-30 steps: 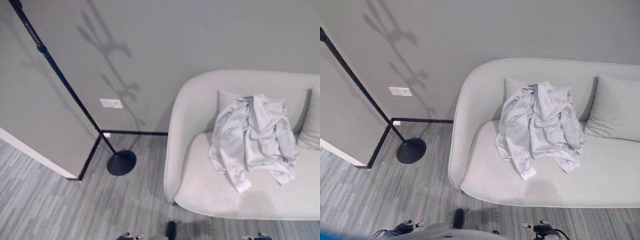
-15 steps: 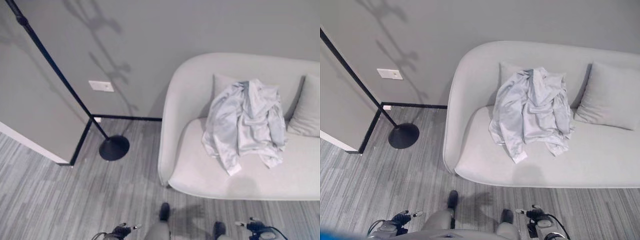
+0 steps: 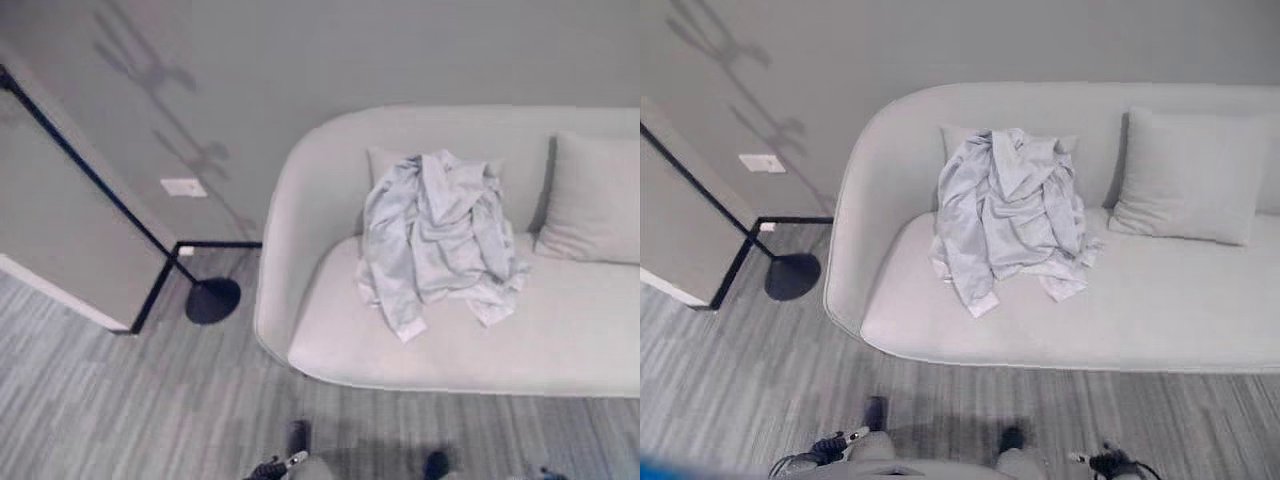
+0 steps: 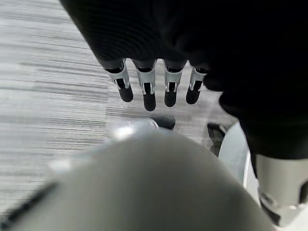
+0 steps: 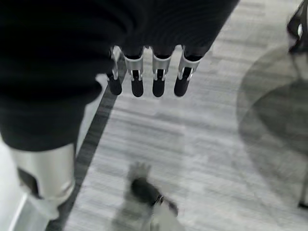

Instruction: Hang the clothes on the sofa on the clothes rack.

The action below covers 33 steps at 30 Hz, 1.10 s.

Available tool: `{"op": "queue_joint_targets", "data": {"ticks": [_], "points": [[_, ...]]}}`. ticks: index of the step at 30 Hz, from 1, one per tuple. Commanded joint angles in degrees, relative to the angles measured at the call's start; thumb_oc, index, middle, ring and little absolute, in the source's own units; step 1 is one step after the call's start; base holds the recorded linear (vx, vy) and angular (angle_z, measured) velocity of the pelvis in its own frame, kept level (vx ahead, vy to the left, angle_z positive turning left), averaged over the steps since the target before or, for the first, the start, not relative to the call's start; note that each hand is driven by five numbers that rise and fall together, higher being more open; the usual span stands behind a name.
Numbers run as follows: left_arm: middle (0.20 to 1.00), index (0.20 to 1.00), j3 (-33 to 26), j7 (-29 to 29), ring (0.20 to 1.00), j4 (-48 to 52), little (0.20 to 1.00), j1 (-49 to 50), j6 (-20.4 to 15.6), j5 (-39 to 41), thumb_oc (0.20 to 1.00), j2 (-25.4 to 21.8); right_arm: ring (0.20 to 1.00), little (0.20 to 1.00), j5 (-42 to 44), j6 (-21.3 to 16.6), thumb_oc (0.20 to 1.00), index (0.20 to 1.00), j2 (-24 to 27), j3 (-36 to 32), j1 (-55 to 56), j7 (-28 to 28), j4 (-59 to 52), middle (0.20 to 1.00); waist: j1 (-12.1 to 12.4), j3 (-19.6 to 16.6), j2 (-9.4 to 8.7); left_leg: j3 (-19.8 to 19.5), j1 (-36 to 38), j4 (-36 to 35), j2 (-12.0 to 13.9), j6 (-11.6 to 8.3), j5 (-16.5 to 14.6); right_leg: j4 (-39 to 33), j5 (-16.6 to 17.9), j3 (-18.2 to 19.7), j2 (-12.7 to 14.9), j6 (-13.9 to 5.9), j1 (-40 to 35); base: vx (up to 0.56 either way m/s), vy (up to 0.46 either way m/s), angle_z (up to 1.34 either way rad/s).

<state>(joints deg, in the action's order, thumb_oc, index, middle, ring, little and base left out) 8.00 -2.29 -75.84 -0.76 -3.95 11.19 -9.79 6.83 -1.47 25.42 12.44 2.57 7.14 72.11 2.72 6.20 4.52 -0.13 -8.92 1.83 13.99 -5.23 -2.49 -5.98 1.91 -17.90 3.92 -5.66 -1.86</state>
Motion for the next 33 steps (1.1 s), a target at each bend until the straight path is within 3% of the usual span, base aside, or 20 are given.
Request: {"op": "queue_joint_targets", "data": {"ticks": [1, 2, 3, 8, 15, 20, 28, 31, 33], "points": [[1.000, 1.000, 0.99, -0.12, 1.000, -0.24, 1.000, -4.99, -1.31, 2.16, 1.000, -4.34, 1.000, 1.000, 0.57, -0.82, 1.000, 1.000, -2.12, -0.44, -6.78, 0.64, 0.66, 1.000, 0.70, 0.71, -3.66, -1.16, 4.34, -6.83, -4.67, -3.41, 9.61, 0.98, -0.68, 1.84, 3.71, -5.54, 3.14, 0.07, -0.295, -0.37], [1.000, 1.000, 0.88, 0.24, 1.000, -0.73, 1.000, -4.88, -1.26, 1.64, 1.000, -4.36, 1.000, 1.000, 0.79, -0.96, 1.000, 1.000, -1.54, -0.78, -6.50, 0.54, 1.07, 1.000, 0.87, 0.49, -3.31, -2.37, 4.89, -6.83, -8.48, -1.98, 8.24, 0.98, -0.72, 2.22, 2.32, -5.09, 2.78, 0.06, -0.247, -0.06], [1.000, 1.000, 0.94, 0.45, 1.000, -0.85, 1.000, -4.80, -1.29, 1.46, 1.000, -4.43, 1.000, 1.000, 1.06, -1.00, 1.000, 1.000, -1.47, -0.92, -6.49, 0.54, 1.20, 1.000, 1.02, 0.65, -3.15, -1.85, 5.23, -6.83, -9.44, -1.49, 7.94, 0.98, -0.99, 2.42, 1.66, -4.95, 2.54, 0.07, -0.247, 0.09], [1.000, 1.000, 0.90, 0.93, 1.000, -2.09, 1.000, -3.83, -0.90, -0.20, 1.000, -4.58, 1.000, 1.000, 2.06, -1.26, 1.000, 1.000, -2.31, -1.18, -6.04, 0.37, 1.37, 1.000, 1.37, 0.90, -3.20, -2.84, 5.65, -6.83, -12.99, 0.19, 6.72, 0.98, -0.82, 3.12, 0.27, -4.33, 2.63, 0.05, -0.143, 0.11], [1.000, 1.000, 1.30, 1.77, 1.000, -2.91, 1.000, -3.16, -0.35, -1.40, 1.000, -3.72, 1.000, 1.000, 1.88, -0.89, 1.000, 1.000, -3.86, -0.38, -5.21, -0.25, 1.40, 1.000, 1.74, 1.24, -3.40, -2.81, 2.75, -6.83, -16.34, 0.88, 7.17, 0.98, -0.79, 3.19, -0.46, -4.42, 1.76, 0.08, -0.055, 0.06], [1.000, 1.000, 2.17, 1.93, 1.000, -2.11, 1.000, -2.88, -0.13, -2.20, 1.000, -3.32, 1.000, 1.000, 1.24, -0.78, 1.000, 1.000, -4.59, 0.13, -4.41, -0.29, 1.48, 1.000, 0.91, 0.82, -1.91, -1.19, 3.74, -6.83, -17.11, 1.66, 7.68, 1.53, -1.87, 3.17, -1.60, -3.35, 0.86, 0.10, 0.091, 0.09], [1.000, 1.000, 1.88, 1.75, 1.000, -0.88, 1.000, -3.13, -0.53, -1.35, 1.000, -3.94, 1.000, 1.000, 0.59, -0.51, 1.000, 1.000, -5.51, 0.28, -4.31, -0.81, 1.72, 1.000, 1.43, -0.56, -2.84, -0.74, 6.92, -6.83, -17.26, 2.35, 5.60, 1.92, -2.14, 4.02, -0.11, -4.08, -1.17, 0.11, 0.111, -0.04], [1.000, 1.000, 1.16, 1.90, 1.000, -1.35, 1.000, -3.03, 0.02, -2.03, 1.000, -4.95, 1.000, 1.000, -0.10, -0.44, 1.000, 1.000, -5.94, 0.87, -5.20, -1.15, 0.88, 1.000, 2.51, -0.13, -3.07, 0.33, 8.44, -6.83, -17.48, 4.14, 4.06, 10.54, -3.25, 5.62, 2.95, -4.74, 1.62, 0.10, 0.248, -0.17], [1.000, 1.000, 1.09, 1.95, 1.000, -1.52, 1.000, -3.11, 0.10, -2.18, 1.000, -5.38, 1.000, 1.000, -0.02, -0.53, 1.000, 1.000, -5.95, 1.00, -5.58, -1.23, 0.56, 1.000, 2.57, 0.30, -3.01, 0.62, 8.71, -6.83, -17.36, 4.43, 3.91, 14.28, -3.42, 5.97, 3.55, -4.89, 3.34, 0.03, 0.110, -0.42]]}}
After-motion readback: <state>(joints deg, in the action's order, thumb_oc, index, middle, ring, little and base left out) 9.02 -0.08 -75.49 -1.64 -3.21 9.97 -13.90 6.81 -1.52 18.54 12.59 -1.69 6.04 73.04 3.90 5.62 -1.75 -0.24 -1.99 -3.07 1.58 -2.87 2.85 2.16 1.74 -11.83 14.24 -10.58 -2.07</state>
